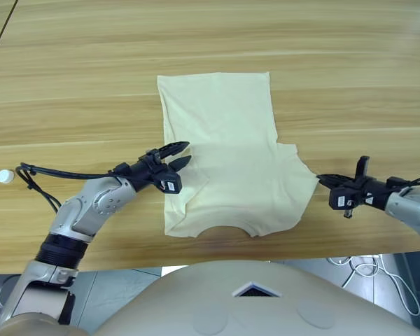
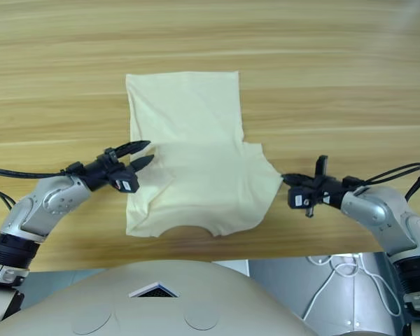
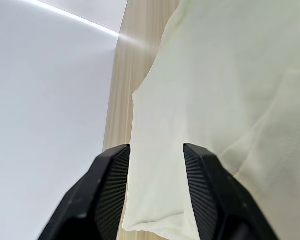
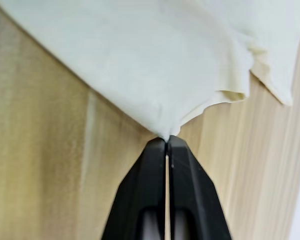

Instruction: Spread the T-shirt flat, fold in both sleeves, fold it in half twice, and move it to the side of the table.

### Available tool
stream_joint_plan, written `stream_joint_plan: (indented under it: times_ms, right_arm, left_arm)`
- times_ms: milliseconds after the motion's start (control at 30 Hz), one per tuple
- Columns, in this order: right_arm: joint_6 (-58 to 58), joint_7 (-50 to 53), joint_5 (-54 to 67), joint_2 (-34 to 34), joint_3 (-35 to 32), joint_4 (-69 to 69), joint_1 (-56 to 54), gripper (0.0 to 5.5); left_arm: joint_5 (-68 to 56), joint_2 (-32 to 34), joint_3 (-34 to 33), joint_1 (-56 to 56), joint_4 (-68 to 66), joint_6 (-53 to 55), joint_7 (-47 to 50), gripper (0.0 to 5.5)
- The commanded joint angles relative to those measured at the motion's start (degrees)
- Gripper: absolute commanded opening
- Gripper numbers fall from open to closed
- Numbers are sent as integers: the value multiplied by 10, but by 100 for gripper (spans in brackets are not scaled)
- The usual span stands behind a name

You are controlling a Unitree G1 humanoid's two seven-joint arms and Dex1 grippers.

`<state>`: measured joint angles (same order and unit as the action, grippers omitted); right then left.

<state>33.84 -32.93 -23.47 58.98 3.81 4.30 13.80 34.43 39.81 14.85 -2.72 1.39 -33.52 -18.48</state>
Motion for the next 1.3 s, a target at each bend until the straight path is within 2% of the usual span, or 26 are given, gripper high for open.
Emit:
stream_joint_plan:
  times_ms: [33, 367, 533, 833, 1300]
  right_arm:
    - [13, 3, 32, -4, -15, -27, -8, 3]
    - [43, -23, 69, -5, 1, -97, -5, 3]
    - [36, -47, 67, -20, 34, -119, -37, 3]
    - [16, -82, 57, -72, 97, -112, -120, 3]
    - [11, -119, 43, -114, 161, -87, -188, 3]
  left_arm:
    - [2, -2, 3, 13, -11, -4, 5, 200]
    - [4, -6, 9, 21, -15, -5, 5, 200]
    - [5, -9, 11, 24, -15, -5, 5, 200]
    - [5, -15, 15, 29, -18, -4, 5, 200]
    - [8, -25, 23, 30, -19, 0, 8, 200]
